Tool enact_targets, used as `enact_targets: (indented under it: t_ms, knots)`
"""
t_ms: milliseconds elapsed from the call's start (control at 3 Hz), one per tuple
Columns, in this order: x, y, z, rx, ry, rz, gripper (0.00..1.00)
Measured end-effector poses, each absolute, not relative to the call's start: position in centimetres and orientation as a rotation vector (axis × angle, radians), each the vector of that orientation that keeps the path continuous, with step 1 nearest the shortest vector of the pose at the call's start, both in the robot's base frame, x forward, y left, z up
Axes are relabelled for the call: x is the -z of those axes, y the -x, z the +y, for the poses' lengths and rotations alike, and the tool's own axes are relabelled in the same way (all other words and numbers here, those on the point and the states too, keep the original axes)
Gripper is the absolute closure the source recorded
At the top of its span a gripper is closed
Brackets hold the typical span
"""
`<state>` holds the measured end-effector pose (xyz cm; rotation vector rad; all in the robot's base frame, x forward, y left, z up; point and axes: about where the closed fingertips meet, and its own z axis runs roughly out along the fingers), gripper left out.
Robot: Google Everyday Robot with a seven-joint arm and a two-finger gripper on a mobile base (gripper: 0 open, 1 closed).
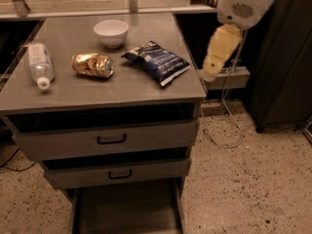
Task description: Place blue chip bag into bottom drawer
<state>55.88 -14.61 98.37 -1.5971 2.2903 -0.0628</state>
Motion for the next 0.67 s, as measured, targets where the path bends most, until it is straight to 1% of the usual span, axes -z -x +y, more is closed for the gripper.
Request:
enact_targets:
  t_ms: [333, 667]
  knots:
    - [-97.68, -60.43, -12.22, 0.056, 1.565, 2.338, 0.00]
    - [-98.01, -61.39, -11.42, 0.056, 1.556, 2.315, 0.00]
